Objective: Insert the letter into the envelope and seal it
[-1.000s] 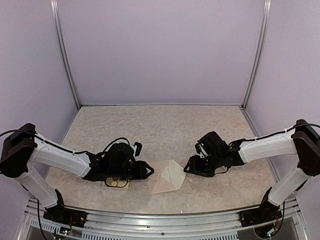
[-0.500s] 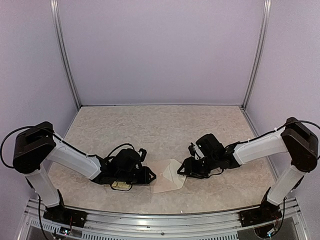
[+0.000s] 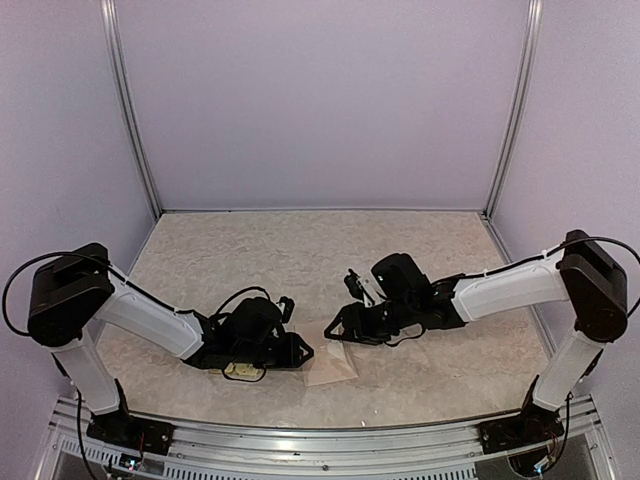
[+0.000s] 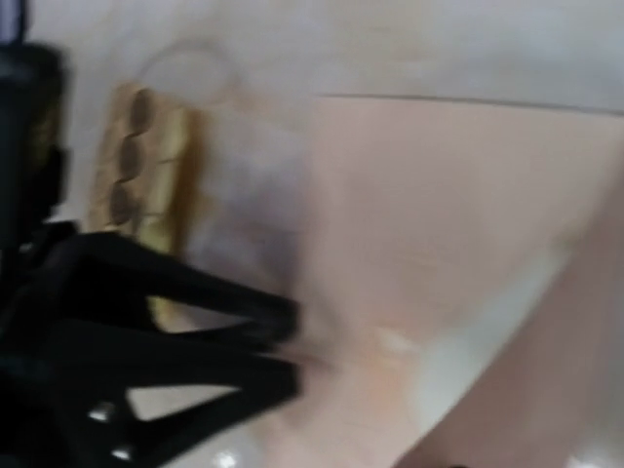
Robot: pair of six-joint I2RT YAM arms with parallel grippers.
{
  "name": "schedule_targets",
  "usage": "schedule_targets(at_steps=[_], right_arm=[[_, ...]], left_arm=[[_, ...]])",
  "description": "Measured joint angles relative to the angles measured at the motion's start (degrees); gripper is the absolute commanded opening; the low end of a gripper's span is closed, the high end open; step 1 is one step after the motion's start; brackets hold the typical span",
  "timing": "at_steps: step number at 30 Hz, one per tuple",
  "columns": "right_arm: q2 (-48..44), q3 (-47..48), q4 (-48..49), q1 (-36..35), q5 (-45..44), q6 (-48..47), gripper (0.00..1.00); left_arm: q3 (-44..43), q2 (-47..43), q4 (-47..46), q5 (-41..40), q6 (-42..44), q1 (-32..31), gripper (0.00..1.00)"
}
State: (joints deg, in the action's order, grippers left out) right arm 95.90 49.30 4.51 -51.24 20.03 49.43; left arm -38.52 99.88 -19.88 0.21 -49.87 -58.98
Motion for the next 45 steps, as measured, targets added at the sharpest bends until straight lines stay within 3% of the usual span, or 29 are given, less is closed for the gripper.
schedule_targets(at_steps=[8, 14, 20, 26, 37, 45], right_arm=[[6.88, 3.54, 1.33, -3.43, 2.10, -0.57, 0.56], [2.80, 3.52, -0.07, -3.58, -0.42, -0.57, 0.52], [-5.86, 1.18, -1.46, -0.70, -5.29, 0.61, 0.33], [-7.91, -5.05, -3.93, 3.02, -9.60, 3.58, 0.18], [2.10, -0.94, -5.42, 0.61, -6.78, 2.43, 0.09], [7.96, 3.54, -3.37, -2.01, -2.80, 1.75, 0.07]], left_arm=[[-0.02, 0.00, 0.02, -0.04, -0.02, -0.07, 0.28], [-0.02, 0.00, 0.02, -0.22, -0.02, -0.31, 0.27], [-0.02, -0.02, 0.02, -0.22, -0.02, -0.37, 0.27], [-0.02, -0.02, 0.02, -0.24, -0.02, -0.37, 0.27], [-0.02, -0.02, 0.02, -0.22, 0.00, -0.85, 0.27], [-0.28, 0.46, -0.37, -0.09, 0.00, -1.46, 0.27]])
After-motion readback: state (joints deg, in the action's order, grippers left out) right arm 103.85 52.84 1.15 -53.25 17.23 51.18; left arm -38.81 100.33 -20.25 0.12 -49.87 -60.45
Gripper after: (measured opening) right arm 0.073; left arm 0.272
